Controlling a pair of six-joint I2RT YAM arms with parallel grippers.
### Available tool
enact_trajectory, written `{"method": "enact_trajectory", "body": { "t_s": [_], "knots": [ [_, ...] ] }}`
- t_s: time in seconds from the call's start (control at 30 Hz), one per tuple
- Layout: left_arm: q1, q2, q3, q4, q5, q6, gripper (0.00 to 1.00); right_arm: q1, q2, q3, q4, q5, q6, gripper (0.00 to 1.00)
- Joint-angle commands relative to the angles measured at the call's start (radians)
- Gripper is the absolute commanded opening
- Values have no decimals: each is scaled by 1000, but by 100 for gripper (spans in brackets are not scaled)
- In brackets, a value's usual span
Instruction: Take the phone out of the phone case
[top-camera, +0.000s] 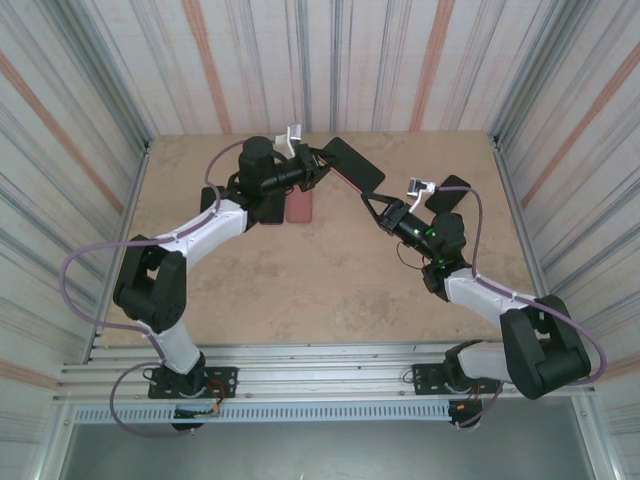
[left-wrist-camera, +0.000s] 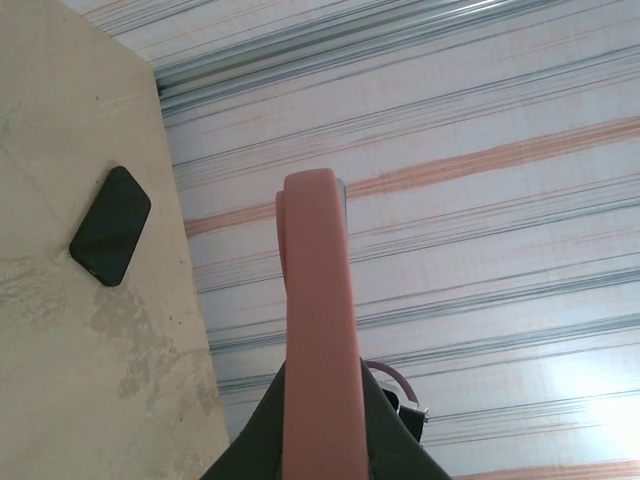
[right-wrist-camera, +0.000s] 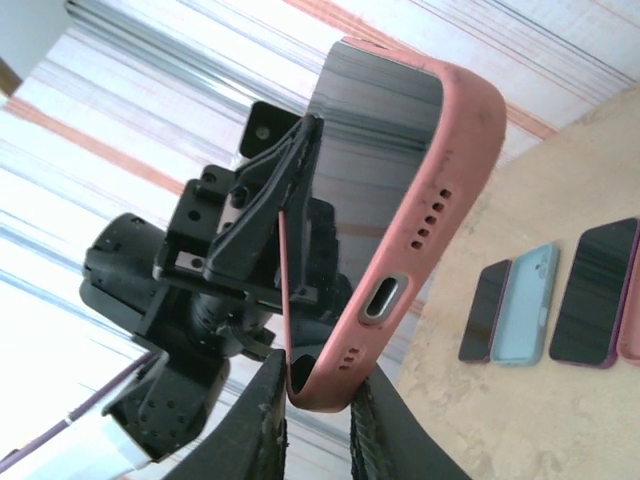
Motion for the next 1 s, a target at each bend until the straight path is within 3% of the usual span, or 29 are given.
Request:
{"method": "enact_trajectory", "body": {
  "t_s": [0.0,0.13,0.5,0.77,0.97],
  "knots": [
    [-8,-93,1,99,15,-39,3,7,15,33,18,-1,1,14],
    [-8,-111,-10,111,7,-74,1,11,19,38,8,-12,-27,11],
    [-17,-142,-19,211,24,-236,0,11,55,90,-165,-53,-306,7],
    [-20,-156,-15,210,37,-247,0,5,32,115,-348,-5,-446,5],
    [-13,-154,-3,131,40,-162,0,-25,26,99,-245,-72,-393,9]
  ]
}}
